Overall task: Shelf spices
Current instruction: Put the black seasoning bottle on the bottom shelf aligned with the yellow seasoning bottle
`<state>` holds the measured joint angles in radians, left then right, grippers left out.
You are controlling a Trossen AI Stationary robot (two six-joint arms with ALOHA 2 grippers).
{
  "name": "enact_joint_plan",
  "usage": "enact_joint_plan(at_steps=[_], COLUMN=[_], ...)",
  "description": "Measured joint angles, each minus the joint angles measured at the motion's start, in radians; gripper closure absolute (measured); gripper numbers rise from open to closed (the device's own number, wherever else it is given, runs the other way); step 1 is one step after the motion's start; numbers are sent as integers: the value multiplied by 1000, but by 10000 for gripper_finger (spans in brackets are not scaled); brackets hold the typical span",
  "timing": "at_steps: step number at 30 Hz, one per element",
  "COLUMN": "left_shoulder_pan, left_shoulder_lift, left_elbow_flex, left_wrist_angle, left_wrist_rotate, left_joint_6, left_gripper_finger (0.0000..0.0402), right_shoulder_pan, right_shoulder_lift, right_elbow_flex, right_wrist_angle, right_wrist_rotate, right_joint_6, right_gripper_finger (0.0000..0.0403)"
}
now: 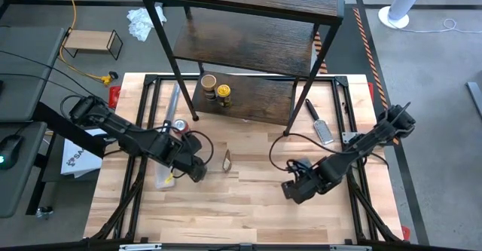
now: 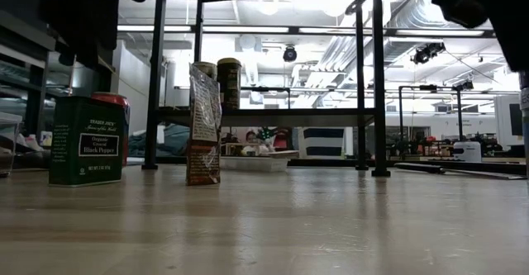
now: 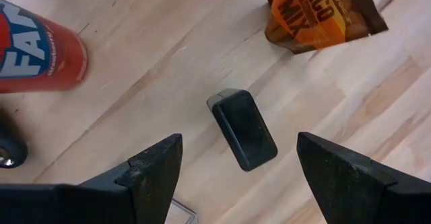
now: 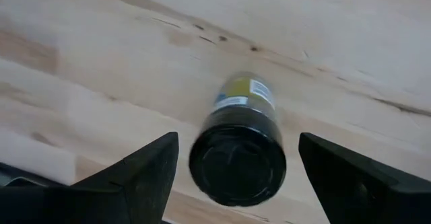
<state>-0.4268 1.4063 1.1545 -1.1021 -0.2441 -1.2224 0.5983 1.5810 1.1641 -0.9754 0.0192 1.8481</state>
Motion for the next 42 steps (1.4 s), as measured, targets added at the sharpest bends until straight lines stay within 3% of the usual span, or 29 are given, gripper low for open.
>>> enact_joint_plan(at_steps=[8,14,22,25,29,33,38,42], left_shoulder_pan=[22,21,28,28,26,25,8,10], left_shoulder_lift=[0,0,0,-1,-1,-35,-157,-261], left_elbow_flex=[0,0,0,0,0,0,60,100], left_wrist_angle=[0,0,1,1,6,27,61,61], left_wrist_rotate=[15,-7,0,-1,1,-9,-247,-467], left_joint_6=[56,57,81,82,75,96,225,303], left_gripper_finger=[113,113,113,113,113,113,113,113], right_shoulder_pan=[20,23,8,8,11,11,-35,-128], right_shoulder_lift=[57,63,63,63,61,56,24,33], right_elbow_flex=[0,0,0,0,1,7,133,260], right_wrist_angle=[23,16,45,31,20,24,28,36], right_wrist_rotate=[-28,36,10,5,2,52,308,413], right_joint_6=[14,21,-21,-23,-24,-61,-289,-582], right_gripper_finger=[98,98,101,128,206,213,213,213])
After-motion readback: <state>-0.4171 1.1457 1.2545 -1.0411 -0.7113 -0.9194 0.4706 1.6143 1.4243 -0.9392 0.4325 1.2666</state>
